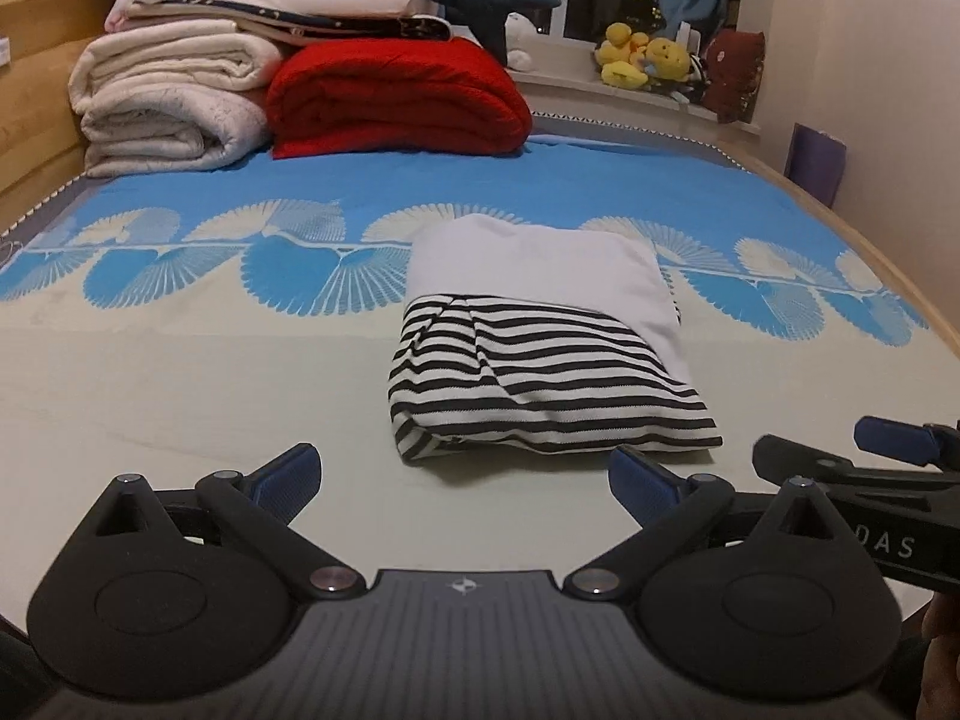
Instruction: Fold small clothes
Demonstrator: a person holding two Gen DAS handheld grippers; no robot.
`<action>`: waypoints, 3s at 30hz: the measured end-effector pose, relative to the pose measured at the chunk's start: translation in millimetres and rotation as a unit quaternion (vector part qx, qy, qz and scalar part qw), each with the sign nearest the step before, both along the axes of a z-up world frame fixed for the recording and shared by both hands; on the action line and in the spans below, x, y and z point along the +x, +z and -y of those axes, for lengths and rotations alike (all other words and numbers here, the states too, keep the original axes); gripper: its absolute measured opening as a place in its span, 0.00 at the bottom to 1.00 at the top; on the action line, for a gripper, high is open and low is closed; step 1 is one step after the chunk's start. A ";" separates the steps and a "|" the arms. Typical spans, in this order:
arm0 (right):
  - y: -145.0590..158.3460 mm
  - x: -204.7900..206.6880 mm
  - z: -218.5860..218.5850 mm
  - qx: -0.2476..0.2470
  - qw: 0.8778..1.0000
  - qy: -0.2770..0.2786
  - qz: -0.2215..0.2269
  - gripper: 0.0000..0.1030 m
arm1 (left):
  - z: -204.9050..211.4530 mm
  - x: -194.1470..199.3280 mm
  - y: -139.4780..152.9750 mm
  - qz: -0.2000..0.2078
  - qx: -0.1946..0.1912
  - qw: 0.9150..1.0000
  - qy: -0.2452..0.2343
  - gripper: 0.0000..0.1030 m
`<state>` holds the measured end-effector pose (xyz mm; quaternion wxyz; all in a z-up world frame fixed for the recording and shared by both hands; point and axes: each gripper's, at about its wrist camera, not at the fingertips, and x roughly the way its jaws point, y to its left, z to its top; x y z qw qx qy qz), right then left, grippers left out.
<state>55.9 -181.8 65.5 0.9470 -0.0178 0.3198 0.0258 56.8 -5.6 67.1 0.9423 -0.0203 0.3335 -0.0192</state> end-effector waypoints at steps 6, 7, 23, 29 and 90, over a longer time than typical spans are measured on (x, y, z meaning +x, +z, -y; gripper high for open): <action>-1.0 1.7 -3.2 0.002 1.000 0.000 0.004 0.79 | 3.3 3.5 -2.4 0.000 0.001 1.000 -0.004 0.99; -1.3 2.1 -3.9 -0.001 1.000 -0.001 0.004 0.79 | 3.4 3.9 -2.6 -0.001 0.000 1.000 -0.005 0.99; -0.9 2.8 -5.8 -0.005 1.000 -0.003 0.010 0.79 | 0.6 6.2 -5.5 -0.003 -0.006 1.000 -0.008 0.99; -0.9 2.8 -6.1 -0.005 1.000 -0.003 0.010 0.79 | 0.2 6.1 -6.2 -0.004 -0.007 1.000 -0.008 0.99; -1.5 2.8 -7.4 -0.009 1.000 -0.001 0.008 0.79 | -2.6 5.5 -7.4 -0.004 -0.009 1.000 -0.010 0.99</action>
